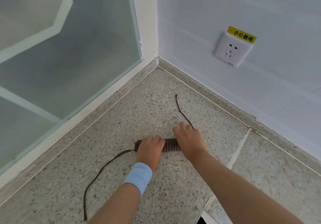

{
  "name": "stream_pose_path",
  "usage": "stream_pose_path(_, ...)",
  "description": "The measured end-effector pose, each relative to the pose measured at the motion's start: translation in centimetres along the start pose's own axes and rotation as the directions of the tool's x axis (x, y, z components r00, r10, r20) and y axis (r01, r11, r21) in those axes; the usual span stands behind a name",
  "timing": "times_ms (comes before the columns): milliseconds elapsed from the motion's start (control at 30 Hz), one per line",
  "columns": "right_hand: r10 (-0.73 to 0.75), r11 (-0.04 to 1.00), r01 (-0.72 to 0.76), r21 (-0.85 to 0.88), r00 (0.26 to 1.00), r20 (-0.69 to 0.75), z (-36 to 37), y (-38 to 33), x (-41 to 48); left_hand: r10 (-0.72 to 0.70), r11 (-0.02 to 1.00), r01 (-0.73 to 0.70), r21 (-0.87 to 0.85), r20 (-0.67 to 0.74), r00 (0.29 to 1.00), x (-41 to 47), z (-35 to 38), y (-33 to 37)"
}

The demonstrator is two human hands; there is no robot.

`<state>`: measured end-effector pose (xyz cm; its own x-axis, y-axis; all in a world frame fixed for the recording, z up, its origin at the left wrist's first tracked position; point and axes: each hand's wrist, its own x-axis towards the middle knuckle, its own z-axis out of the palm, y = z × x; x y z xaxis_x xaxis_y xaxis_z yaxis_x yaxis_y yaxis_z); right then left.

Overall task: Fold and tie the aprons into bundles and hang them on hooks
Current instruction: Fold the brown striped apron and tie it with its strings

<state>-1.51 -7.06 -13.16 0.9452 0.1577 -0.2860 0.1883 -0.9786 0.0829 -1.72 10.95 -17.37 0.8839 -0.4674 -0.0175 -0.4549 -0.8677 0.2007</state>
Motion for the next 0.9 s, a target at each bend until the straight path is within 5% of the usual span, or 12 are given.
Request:
stream_pose_path(233, 0.033, 0.910, 0.045, 0.413, 0.983, -0.179, 3.0, 1.7, -1.1, 0.059, 0.981, -0.050, -0.188, 0.041, 0.997, -1.5, 1.2, -1.9)
stream_pose_path(400, -0.245, 0.930, 0.288, 0.227, 0.949, -0.200, 4.1, 3.6, -1.3, 0.073, 0.984, -0.036, -0.175, 0.207, 0.976, 0.5, 0.6, -3.1)
stream_pose_path(667, -0.188, 0.982, 0.189, -0.015, 0.982, 0.005, 0.5, 3.0, 0.9, 0.098, 0.989, -0.131, 0.068, 0.364, 0.926, 3.0, -3.3, -1.9)
stream_pose_path(900, -0.178, 0.982, 0.155, 0.111, 0.955, 0.236, -5.5, 4.5, -0.8, 0.047, 0.992, 0.025, -0.125, 0.545, 0.837, 3.1, -8.5, 1.3)
